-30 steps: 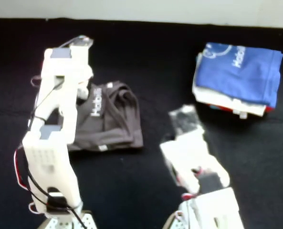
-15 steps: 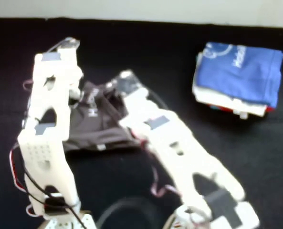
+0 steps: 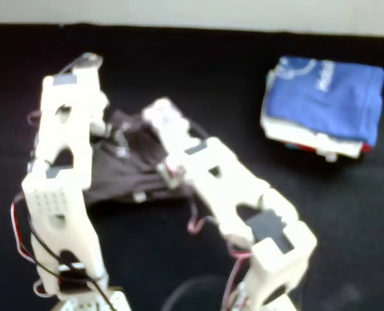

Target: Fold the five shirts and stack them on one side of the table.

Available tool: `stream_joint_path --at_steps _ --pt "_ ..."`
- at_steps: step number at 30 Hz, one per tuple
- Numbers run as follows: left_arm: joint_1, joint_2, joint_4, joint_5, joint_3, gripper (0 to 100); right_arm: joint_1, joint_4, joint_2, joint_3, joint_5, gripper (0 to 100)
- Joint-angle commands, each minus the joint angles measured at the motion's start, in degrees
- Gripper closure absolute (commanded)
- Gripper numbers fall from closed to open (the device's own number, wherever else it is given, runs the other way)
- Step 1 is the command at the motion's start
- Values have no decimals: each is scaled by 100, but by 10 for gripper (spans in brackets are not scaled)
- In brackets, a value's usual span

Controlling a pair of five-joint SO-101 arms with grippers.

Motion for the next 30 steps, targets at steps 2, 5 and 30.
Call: stream_joint_path --at_steps 2,5,30 --pt "-435 66 -62 9 -277 992 673 321 -101 -48 18 991" --pt "-453 57 237 9 -549 992 664 646 -611 -48 18 991" --pt "-1851 48 2655 26 -3160 992 -760 3222 2105 -6484 -396 842"
